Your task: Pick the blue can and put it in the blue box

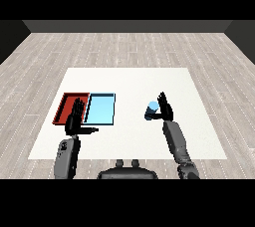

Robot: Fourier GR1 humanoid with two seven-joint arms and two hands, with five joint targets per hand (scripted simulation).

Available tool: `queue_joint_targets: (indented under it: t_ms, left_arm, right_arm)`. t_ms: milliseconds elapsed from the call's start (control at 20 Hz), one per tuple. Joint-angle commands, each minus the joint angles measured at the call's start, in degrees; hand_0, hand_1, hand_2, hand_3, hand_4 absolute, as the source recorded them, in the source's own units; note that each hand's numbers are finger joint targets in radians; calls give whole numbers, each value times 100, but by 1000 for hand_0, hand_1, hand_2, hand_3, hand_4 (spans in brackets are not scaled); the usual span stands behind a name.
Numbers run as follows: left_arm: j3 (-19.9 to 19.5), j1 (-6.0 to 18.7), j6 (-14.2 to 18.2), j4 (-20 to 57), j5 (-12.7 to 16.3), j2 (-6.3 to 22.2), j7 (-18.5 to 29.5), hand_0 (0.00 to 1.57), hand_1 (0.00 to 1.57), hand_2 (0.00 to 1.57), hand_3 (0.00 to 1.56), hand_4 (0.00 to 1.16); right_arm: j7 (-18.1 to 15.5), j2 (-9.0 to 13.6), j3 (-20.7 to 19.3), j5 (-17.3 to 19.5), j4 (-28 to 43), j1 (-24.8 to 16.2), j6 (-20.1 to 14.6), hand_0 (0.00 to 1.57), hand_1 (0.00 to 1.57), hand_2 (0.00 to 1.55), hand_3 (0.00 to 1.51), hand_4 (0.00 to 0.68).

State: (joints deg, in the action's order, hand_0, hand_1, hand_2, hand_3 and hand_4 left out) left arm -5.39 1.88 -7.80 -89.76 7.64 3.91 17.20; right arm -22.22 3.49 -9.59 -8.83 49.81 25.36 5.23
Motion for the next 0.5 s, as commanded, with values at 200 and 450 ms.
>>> queue_joint_targets:
  t_ms: [200, 450]
  left_arm:
    - [-62, 9, -13, -267, 91, 71, -126, 0, 0, 0, 0, 0]
    - [233, -448, 57, -192, -248, -173, 309, 0, 0, 0, 0, 0]
  right_arm:
    - [-134, 142, -180, -267, -708, 193, 231, 0, 0, 0, 0, 0]
    - [-840, 82, -342, -201, -2025, 826, 239, 0, 0, 0, 0, 0]
